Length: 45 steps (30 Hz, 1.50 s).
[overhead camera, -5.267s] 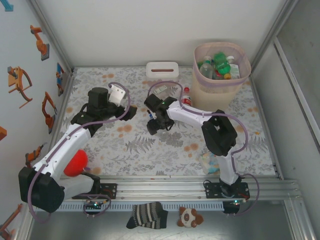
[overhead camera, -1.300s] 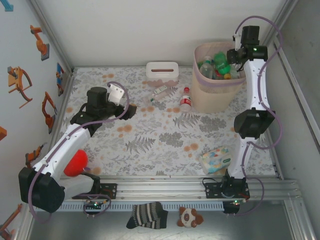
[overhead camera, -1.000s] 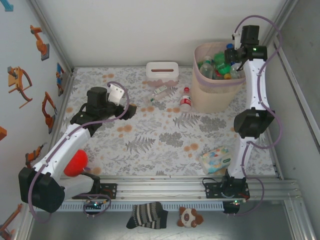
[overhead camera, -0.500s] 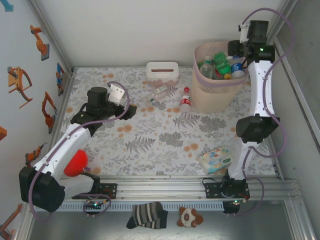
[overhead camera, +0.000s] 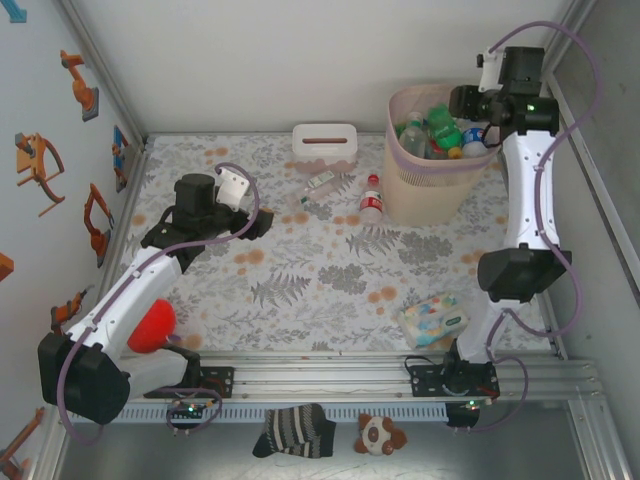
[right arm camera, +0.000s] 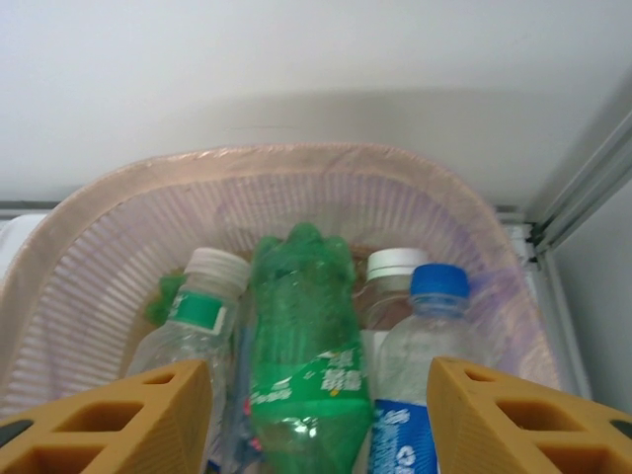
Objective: Put the plastic bottles in the bin
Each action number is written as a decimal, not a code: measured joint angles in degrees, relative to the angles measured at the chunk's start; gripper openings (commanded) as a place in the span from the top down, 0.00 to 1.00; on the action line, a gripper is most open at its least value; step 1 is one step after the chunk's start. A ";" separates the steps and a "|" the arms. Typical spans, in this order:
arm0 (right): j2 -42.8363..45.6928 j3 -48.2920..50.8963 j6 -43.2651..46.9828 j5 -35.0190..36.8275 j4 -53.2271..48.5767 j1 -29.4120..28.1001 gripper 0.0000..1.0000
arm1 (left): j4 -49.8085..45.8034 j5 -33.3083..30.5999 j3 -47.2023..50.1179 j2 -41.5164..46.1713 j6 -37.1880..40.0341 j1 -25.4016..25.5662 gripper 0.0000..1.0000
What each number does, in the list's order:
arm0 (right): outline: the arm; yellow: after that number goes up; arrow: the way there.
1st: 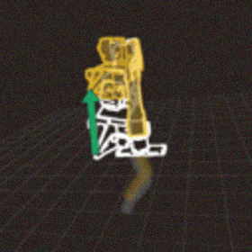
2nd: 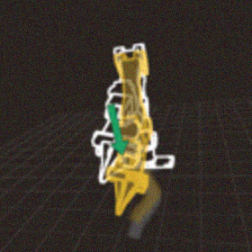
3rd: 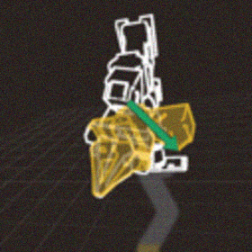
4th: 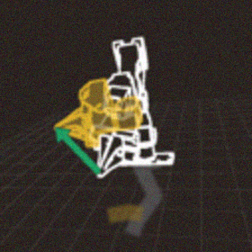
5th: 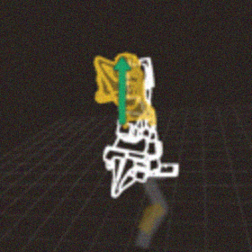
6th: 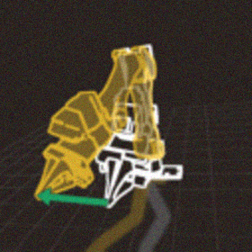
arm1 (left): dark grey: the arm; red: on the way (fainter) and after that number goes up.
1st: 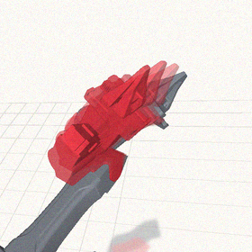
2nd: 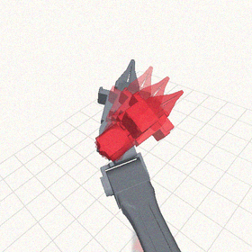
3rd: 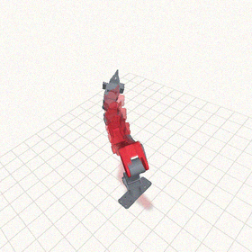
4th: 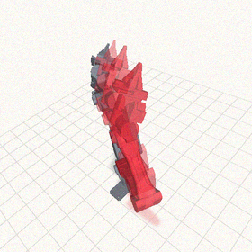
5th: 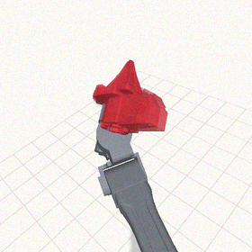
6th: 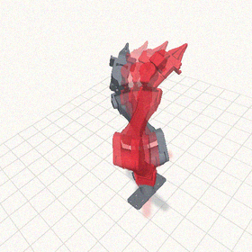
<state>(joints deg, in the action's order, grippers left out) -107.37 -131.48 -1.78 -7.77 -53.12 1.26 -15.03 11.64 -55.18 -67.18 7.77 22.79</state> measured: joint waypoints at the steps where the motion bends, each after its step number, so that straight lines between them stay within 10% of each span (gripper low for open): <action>1: 0.68 1.03 -0.44 -0.42 -0.15 -0.48 0.44 | 0.00 0.00 0.00 0.00 0.00 0.00 0.11; 28: 3.30 18.64 -9.03 13.25 4.07 -31.43 0.49 | 0.00 -0.02 0.00 0.02 0.00 0.00 0.11; 45: -15.58 20.44 -15.23 36.09 7.17 -34.51 0.34 | 0.02 1.29 0.00 0.79 0.02 0.00 0.11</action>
<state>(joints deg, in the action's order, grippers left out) -122.96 -111.04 -17.02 28.32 -45.95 -33.26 -15.00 12.93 -55.18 -66.39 7.79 22.79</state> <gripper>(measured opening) 0.653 0.890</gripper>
